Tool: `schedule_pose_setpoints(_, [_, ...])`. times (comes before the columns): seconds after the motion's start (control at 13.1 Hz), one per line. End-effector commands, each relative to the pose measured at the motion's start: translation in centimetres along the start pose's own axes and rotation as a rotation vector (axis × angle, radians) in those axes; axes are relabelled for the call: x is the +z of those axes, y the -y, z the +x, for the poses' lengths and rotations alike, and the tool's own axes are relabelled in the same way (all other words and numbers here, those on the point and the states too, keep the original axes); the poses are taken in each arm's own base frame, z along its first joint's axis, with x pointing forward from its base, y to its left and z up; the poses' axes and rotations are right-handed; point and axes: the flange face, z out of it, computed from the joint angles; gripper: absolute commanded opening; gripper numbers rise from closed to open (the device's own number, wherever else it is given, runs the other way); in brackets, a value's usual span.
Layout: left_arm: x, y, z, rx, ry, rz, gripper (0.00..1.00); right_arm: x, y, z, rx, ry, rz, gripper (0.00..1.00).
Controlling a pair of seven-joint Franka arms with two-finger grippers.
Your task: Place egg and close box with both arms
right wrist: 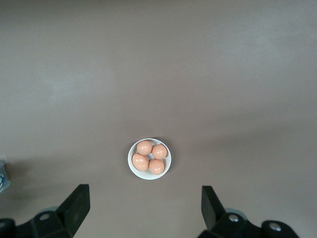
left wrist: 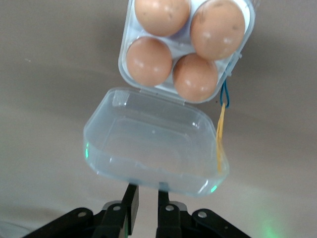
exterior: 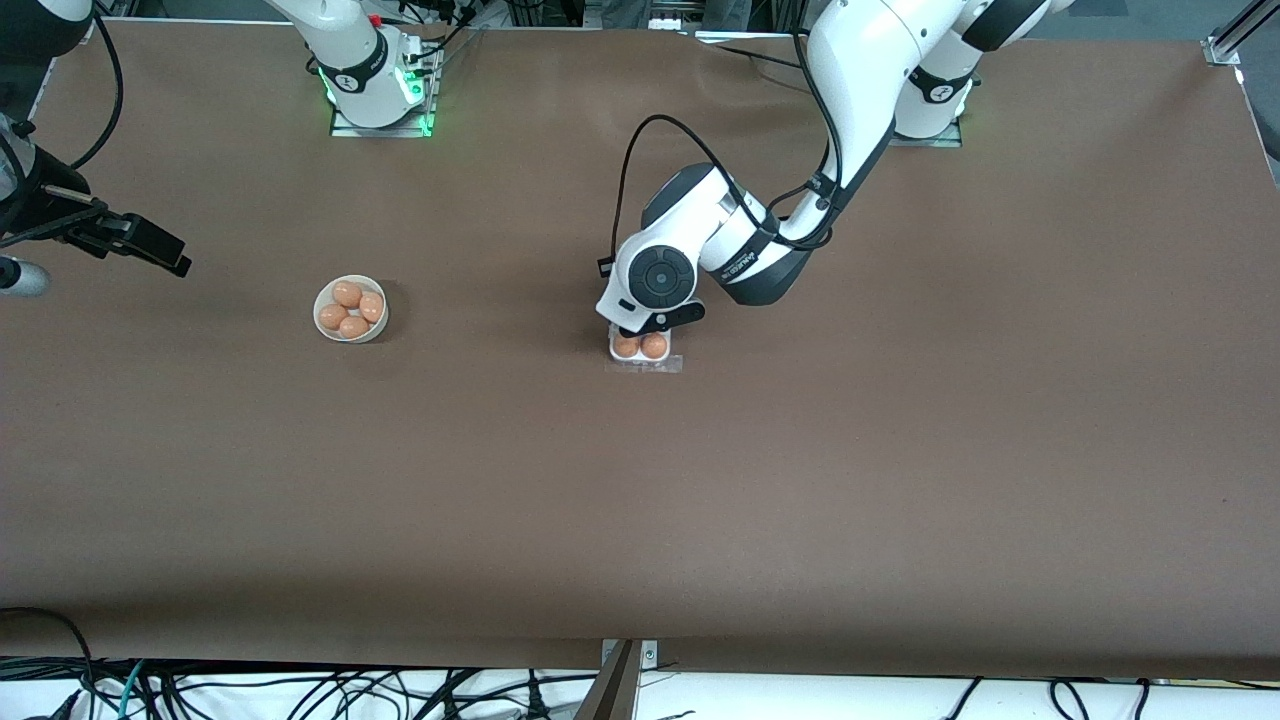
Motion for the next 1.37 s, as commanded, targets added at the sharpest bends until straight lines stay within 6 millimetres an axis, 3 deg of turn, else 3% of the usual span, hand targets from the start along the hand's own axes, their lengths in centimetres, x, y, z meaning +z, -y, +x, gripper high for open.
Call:
schedule_pose_setpoints(0.0, [-0.8, -0.2, 0.9, -0.012, -0.008, -0.025, 0.23, -0.7, 0.2, 0.2, -0.006, -0.007, 0.005, 1.0])
schedule_pose_setpoints(0.15, [-1.8, 0.4, 2.0, -0.027, -0.021, -0.035, 0.25, -0.8, 0.2, 0.2, -0.006, -0.01, 0.006, 1.0])
schedule_pose_setpoints(0.38, [-3.9, 1.5, 3.9, -0.058, -0.066, -0.053, 0.39, -0.8, 0.3, 0.2, -0.008, -0.01, 0.006, 1.0])
schedule_pose_setpoints(0.69, [-8.7, 2.1, 3.9, -0.071, -0.13, -0.102, 0.59, -0.8, 0.3, 0.2, -0.008, -0.01, 0.006, 1.0])
schedule_pose_setpoints(0.76, [-10.7, 3.3, 4.6, -0.084, -0.191, -0.098, 0.66, -0.8, 0.3, 0.2, -0.008, -0.01, 0.006, 1.0])
schedule_pose_setpoints(0.84, [-12.0, 4.0, 5.0, -0.087, -0.25, -0.079, 0.82, -0.7, 0.3, 0.2, -0.008, -0.009, 0.006, 1.0])
schedule_pose_setpoints(0.91, [-14.8, 5.0, 5.7, -0.093, -0.336, -0.074, 0.99, -0.7, 0.5, 0.2, -0.012, -0.009, 0.006, 1.0])
schedule_pose_setpoints(0.99, [-17.7, 5.8, 6.0, -0.095, -0.426, -0.072, 1.0, -0.8, 0.8, 0.1, -0.015, -0.011, 0.005, 1.0])
schedule_pose_setpoints(1.14, [-20.4, 8.6, 8.6, -0.104, -0.539, -0.014, 1.0, -0.8, 0.9, 0.2, -0.017, -0.021, 0.007, 1.0])
schedule_pose_setpoints(1.3, [-23.9, 13.1, 10.9, -0.074, -0.559, -0.003, 1.0, -0.9, 0.9, 0.2, -0.018, -0.024, 0.008, 1.0])
